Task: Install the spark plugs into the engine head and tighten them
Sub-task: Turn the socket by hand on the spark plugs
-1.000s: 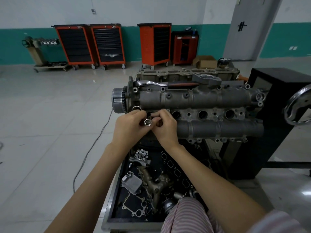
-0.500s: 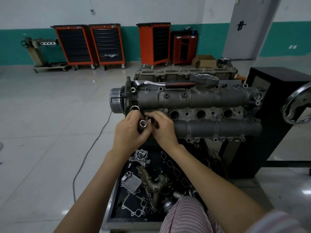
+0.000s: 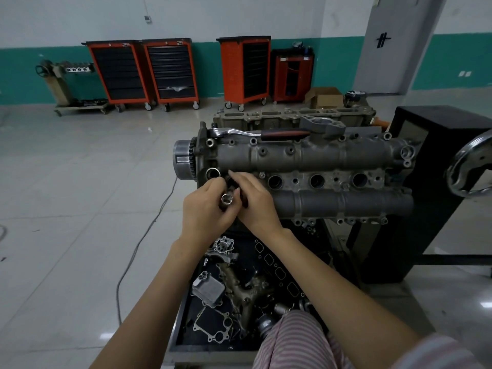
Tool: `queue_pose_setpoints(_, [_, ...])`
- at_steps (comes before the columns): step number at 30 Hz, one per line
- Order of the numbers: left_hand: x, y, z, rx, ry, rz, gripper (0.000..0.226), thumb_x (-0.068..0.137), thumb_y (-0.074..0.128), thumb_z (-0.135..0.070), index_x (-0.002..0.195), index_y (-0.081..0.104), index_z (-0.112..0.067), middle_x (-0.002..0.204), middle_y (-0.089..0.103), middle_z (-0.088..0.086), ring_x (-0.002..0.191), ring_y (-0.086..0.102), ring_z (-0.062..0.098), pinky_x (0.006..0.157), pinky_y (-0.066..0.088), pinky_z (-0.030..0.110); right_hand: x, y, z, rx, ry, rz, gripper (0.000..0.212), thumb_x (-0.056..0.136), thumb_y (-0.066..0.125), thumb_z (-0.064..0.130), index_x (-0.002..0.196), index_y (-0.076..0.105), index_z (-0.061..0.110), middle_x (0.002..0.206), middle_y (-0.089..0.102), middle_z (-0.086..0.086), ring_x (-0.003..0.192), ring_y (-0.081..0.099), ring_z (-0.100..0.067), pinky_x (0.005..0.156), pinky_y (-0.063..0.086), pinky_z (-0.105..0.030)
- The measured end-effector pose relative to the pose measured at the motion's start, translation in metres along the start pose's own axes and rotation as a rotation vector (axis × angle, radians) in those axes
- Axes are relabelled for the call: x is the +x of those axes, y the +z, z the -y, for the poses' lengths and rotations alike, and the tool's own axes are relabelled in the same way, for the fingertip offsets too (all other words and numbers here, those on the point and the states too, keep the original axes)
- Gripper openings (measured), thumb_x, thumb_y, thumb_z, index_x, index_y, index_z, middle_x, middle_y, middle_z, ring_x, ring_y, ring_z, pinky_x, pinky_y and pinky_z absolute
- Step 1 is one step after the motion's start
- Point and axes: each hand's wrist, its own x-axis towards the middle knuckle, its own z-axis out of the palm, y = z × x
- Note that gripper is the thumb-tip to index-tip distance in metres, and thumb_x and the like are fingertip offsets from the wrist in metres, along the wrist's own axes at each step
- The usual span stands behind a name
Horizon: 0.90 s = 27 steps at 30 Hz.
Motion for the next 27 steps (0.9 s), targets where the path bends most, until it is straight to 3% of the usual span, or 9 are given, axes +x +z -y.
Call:
queue_pose_setpoints(5, [-0.0014, 0.0002, -0.0009, -0.002, -0.041, 0.002, 0.026, 0.081, 0.050, -0.031, 0.067, 0.038, -0.014, 0.062, 0.033, -0.011, 0.053, 0.025, 0.008, 0.048, 0.021, 0.018, -0.0003, 0.0003, -0.0013, 0.036, 0.014, -0.053, 0.025, 0.081, 0.058, 0.000, 0.105, 0.066, 0.001, 0.102, 0.065, -0.011, 0.095, 0.060, -0.022, 0.083, 0.048, -0.028])
queue_pose_setpoints(9, [0.0022, 0.0018, -0.0028, 0.082, -0.029, -0.013, 0.037, 0.081, 0.055, -0.040, 0.061, 0.030, -0.020, 0.052, 0.034, -0.005, 0.047, 0.028, 0.012, 0.044, 0.021, 0.021, 0.0009, 0.0036, -0.0024, 0.107, 0.088, -0.134, 0.018, 0.076, 0.063, -0.004, 0.093, 0.067, 0.001, 0.090, 0.062, -0.008, 0.082, 0.053, -0.005, 0.073, 0.041, -0.009])
queue_pose_setpoints(14, [0.0040, 0.0031, -0.0024, 0.116, 0.008, -0.029, 0.035, 0.084, 0.051, -0.030, 0.057, 0.030, -0.020, 0.052, 0.027, -0.009, 0.045, 0.023, 0.012, 0.045, 0.018, 0.020, 0.0024, 0.0038, -0.0021, 0.088, 0.098, -0.113, 0.009, 0.078, 0.064, 0.002, 0.086, 0.062, 0.003, 0.087, 0.055, 0.000, 0.067, 0.047, 0.002, 0.064, 0.038, -0.009])
queue_pose_setpoints(17, [0.0015, 0.0023, 0.0013, 0.107, 0.033, -0.007, 0.033, 0.085, 0.049, -0.028, 0.058, 0.038, -0.012, 0.050, 0.038, -0.001, 0.047, 0.024, 0.011, 0.045, 0.018, 0.020, 0.0005, 0.0016, 0.0007, -0.009, 0.021, -0.051, 0.025, 0.078, 0.062, 0.003, 0.103, 0.062, 0.004, 0.103, 0.060, -0.005, 0.087, 0.055, -0.007, 0.076, 0.042, -0.014])
queue_pose_setpoints(20, [-0.0008, 0.0000, 0.0031, 0.067, 0.033, 0.022, 0.030, 0.086, 0.048, -0.029, 0.066, 0.040, -0.009, 0.058, 0.040, -0.001, 0.049, 0.026, 0.011, 0.046, 0.019, 0.019, -0.0015, -0.0013, 0.0021, -0.083, -0.045, 0.006, 0.041, 0.081, 0.059, -0.001, 0.122, 0.055, 0.000, 0.121, 0.058, -0.013, 0.110, 0.053, -0.020, 0.094, 0.036, -0.014])
queue_pose_setpoints(24, [-0.0016, -0.0026, 0.0007, -0.009, -0.031, 0.043, 0.028, 0.086, 0.048, -0.030, 0.069, 0.039, -0.008, 0.065, 0.034, -0.007, 0.053, 0.030, 0.013, 0.049, 0.021, 0.020, 0.0002, -0.0039, 0.0024, -0.078, -0.064, -0.003, 0.030, 0.083, 0.056, -0.003, 0.113, 0.061, -0.002, 0.110, 0.064, -0.016, 0.102, 0.060, -0.028, 0.090, 0.040, -0.023])
queue_pose_setpoints(27, [0.0003, -0.0044, -0.0022, -0.015, -0.084, 0.054, 0.031, 0.083, 0.049, -0.036, 0.066, 0.036, -0.013, 0.062, 0.034, -0.009, 0.050, 0.031, 0.013, 0.049, 0.019, 0.018, 0.0005, -0.0025, 0.0026, 0.007, 0.035, -0.033, 0.021, 0.084, 0.057, -0.001, 0.104, 0.064, -0.002, 0.101, 0.063, -0.013, 0.093, 0.060, -0.021, 0.082, 0.043, -0.018])
